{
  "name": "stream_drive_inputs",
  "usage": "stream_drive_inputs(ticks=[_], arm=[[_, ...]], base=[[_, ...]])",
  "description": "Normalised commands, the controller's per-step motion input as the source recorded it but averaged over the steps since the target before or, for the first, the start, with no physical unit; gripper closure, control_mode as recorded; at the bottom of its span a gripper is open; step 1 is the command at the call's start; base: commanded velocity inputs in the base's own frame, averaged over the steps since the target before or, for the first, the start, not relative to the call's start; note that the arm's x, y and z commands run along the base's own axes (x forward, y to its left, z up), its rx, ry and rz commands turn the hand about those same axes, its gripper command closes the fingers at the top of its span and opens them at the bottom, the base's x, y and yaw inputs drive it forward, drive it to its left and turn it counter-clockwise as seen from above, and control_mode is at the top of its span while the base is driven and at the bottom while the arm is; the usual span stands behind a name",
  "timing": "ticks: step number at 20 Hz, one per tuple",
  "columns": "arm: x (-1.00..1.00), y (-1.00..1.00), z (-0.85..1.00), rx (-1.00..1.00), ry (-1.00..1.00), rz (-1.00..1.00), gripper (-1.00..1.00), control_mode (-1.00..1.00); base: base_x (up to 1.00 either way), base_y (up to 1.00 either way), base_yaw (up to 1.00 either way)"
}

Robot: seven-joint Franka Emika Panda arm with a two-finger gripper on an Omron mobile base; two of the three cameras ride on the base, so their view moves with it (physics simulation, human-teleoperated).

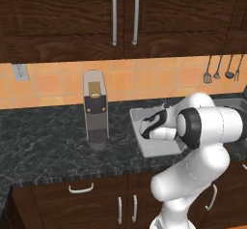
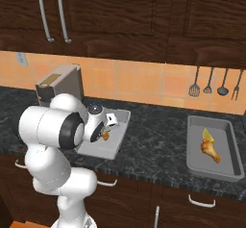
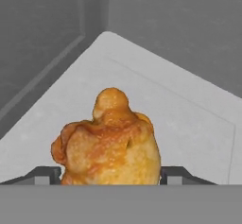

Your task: Place one lemon wedge and one chicken drumstick in each tupperware on the nearby counter, to pack two identical lunches.

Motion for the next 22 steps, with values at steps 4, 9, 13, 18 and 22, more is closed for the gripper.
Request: stream_drive_inputs(ticks=[4,9,13,18,22], arm=[[-0.12,0.00,0.06,0.00,-0.02,0.05,-1.00,-1.00],[-0.42,0.00,0.49,0.00,-0.04,0.00,-1.00,-1.00],[-0.02,0.00,0.98,0.00,0.00,0.00,-1.00,-1.00],[-0.26,0.00,1.00,0.00,0.00,-0.01,-1.00,-1.00],[-1.00,0.02,0.83,0.00,0.00,-0.06,-1.00,-1.00]], base=[[0.00,0.00,0.00],[0.00,0.00,0.00],[0.00,0.00,0.00],[0.00,0.00,0.00],[0.00,0.00,0.00]])
